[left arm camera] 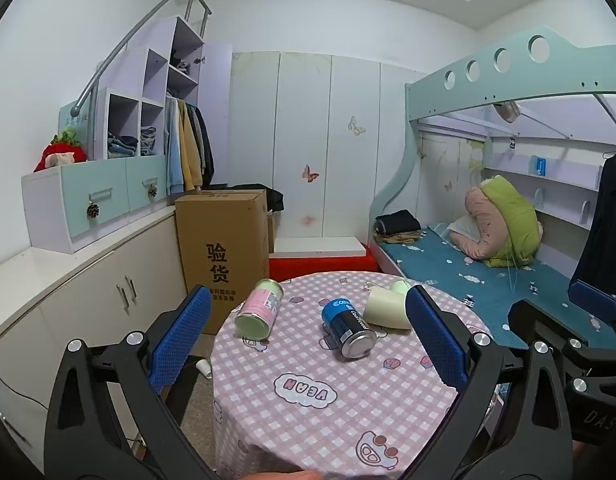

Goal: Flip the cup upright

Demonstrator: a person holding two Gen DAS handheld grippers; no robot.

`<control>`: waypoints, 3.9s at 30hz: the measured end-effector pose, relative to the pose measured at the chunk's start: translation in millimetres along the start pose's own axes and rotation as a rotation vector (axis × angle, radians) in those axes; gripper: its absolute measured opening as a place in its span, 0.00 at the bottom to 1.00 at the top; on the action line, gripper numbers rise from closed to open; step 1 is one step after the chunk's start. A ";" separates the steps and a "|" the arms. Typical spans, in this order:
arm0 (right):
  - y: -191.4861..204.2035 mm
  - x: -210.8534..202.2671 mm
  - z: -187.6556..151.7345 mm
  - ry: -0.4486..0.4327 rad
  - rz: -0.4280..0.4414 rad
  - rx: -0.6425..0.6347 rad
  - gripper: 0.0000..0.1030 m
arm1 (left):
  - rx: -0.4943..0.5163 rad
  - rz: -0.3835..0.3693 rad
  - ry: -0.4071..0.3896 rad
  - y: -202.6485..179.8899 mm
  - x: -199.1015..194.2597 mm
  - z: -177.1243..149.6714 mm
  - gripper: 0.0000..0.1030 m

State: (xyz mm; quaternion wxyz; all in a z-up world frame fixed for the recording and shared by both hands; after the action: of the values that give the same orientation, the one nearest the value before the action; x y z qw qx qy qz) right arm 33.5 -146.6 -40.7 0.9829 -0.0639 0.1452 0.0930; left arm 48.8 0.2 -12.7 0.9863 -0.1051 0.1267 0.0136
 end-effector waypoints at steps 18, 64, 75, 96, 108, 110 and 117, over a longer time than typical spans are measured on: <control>-0.4 0.6 -0.8 0.009 0.000 0.003 0.93 | 0.004 0.001 -0.002 -0.4 -0.4 -0.1 0.95; -13.0 49.6 -0.4 0.062 0.019 0.018 0.93 | 0.024 0.015 0.064 10.5 51.0 -12.4 0.95; -18.2 94.4 -6.0 0.139 0.043 0.021 0.93 | 0.007 0.036 0.186 20.8 97.9 -24.2 0.95; -58.0 227.7 -54.1 0.350 0.028 0.018 0.93 | -0.060 0.074 0.417 30.7 222.5 -67.8 0.95; -88.2 334.0 -86.9 0.498 0.140 -0.101 0.93 | -0.058 0.086 0.470 22.5 282.3 -84.2 0.95; -87.7 347.1 -93.4 0.522 0.157 -0.143 0.93 | -0.056 0.086 0.482 22.3 288.2 -88.0 0.95; -81.3 371.2 -104.4 0.543 0.235 -0.226 0.93 | -0.068 0.086 0.507 22.1 302.4 -96.6 0.95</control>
State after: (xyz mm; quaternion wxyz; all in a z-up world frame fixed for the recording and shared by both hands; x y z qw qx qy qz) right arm 370.4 -180.7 -242.2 0.8776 -0.1780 0.3973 0.2010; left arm 316.4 1.5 -185.0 0.9175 -0.1326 0.3736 0.0332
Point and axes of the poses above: each gripper's, at about its wrist camera, not at the fingertips, and x roughly the way its jaws point, y to its left, z to its top, the point moved 5 cm from there along x, roughly the way its jaws point, and after that the axes turned 12 degrees about -x, right-handed, at the moved point
